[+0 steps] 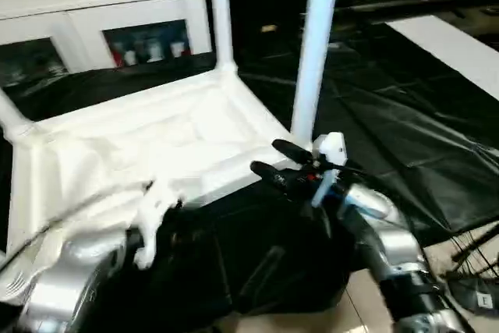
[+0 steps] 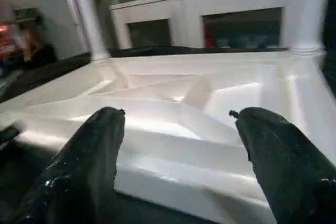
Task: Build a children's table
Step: Rotate table base
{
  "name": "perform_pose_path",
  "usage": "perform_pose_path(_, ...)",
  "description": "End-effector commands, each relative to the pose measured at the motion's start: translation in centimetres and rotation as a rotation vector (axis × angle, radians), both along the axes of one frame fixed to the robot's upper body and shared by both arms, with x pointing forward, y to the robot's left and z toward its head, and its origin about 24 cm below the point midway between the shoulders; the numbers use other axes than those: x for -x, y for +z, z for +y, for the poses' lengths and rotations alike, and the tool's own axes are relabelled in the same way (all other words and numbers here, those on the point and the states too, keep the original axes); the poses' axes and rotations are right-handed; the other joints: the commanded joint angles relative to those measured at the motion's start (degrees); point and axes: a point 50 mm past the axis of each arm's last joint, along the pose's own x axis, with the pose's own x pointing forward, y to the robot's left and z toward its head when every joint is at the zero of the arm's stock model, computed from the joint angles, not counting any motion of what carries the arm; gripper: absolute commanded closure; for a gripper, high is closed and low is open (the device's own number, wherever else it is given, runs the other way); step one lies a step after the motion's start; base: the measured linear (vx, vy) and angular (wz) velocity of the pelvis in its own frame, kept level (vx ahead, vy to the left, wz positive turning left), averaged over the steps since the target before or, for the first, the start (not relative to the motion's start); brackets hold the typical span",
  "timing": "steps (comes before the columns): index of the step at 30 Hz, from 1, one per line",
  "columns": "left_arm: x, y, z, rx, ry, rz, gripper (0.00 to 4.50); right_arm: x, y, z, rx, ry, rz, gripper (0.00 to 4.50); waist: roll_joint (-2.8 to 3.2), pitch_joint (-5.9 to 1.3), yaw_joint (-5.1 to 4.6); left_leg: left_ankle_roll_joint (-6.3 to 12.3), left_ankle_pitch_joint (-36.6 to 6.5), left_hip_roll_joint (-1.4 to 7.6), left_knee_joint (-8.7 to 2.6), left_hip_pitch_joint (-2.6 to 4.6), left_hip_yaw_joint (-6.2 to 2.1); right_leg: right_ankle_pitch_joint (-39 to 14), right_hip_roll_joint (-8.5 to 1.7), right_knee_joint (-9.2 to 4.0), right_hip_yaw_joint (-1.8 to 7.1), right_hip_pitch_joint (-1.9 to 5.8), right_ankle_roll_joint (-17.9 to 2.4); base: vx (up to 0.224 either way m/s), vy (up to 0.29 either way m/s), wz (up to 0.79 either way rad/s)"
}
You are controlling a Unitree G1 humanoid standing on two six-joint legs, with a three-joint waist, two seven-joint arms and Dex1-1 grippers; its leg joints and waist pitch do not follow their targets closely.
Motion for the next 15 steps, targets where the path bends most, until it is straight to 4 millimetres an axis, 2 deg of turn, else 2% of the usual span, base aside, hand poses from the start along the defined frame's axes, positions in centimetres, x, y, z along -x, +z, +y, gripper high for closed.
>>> perform_pose_path(1, -0.1, -0.2, 1.0, -0.067, 0.063, -0.047, 1.64, -1.2, 0.6, -0.1, -0.013, -0.083, -0.022, 0.76, 0.39, -3.52, -0.18, -2.39, -21.5, 1.70, -4.64, 2.43, -1.22, -10.5, -1.14, -4.44, 1.22, 0.80, -10.0, 0.000, 0.000, 0.00)
perform_pose_path(3, 0.0, -0.6, 1.2, -0.085, 0.082, -0.044, 1.47, -1.6, 0.7, -0.3, -0.019, -0.126, -0.023, 0.76, 0.49, -3.60, -0.21, -2.11, -19.8, 1.62, -4.58, 2.42, -1.11, -9.4, -1.06, -4.30, 1.19, 0.95, -10.1, 0.000, 0.000, 0.00)
perform_pose_path(4, 0.2, -0.9, 1.6, -0.097, 0.121, -0.052, 1.38, -2.5, 0.7, -0.8, -0.032, -0.203, -0.010, 0.76, -0.01, -3.67, -0.06, -1.65, -18.6, 1.69, -4.46, 2.43, -1.04, -8.1, -1.01, -4.25, 1.17, 1.05, -10.1, 0.000, 0.000, 0.00)
perform_pose_path(5, 0.2, -1.0, 1.7, -0.098, 0.135, -0.060, 1.29, -3.0, 0.7, -1.1, -0.034, -0.237, -0.002, 0.76, 0.35, -3.66, -0.01, -1.47, -17.5, 1.65, -4.49, 2.32, -1.06, -6.9, -1.02, -4.00, 1.10, 1.14, -10.7, 0.000, 0.000, 0.00)
perform_pose_path(9, 0.3, -1.5, 2.1, -0.095, 0.160, -0.055, 0.96, -4.4, 0.9, -2.1, -0.041, -0.341, 0.014, 0.76, 0.62, -3.63, 0.21, -1.78, -19.0, 1.54, -4.33, 2.60, -0.90, -7.9, -0.92, -4.00, 1.06, 0.91, -11.1, 0.000, 0.000, 0.00)
perform_pose_path(11, 0.1, -2.0, 2.5, -0.099, 0.170, -0.056, 0.89, -4.8, 1.2, -2.6, -0.038, -0.375, 0.005, 0.76, 0.61, -3.54, 0.33, -2.44, -21.3, 1.49, -4.33, 2.89, -0.83, -10.5, -0.98, -4.32, 1.19, 0.68, -10.6, 0.000, 0.000, 0.00)
perform_pose_path(15, -0.3, -3.0, 3.0, -0.107, 0.196, -0.068, 0.55, -5.5, 1.4, -3.9, -0.024, -0.455, -0.002, 0.76, 0.57, -3.53, 0.39, -3.30, -22.4, 1.50, -4.51, 2.88, -0.96, -11.6, -1.03, -4.41, 1.19, 0.79, -9.7, 0.000, 0.000, 0.00)
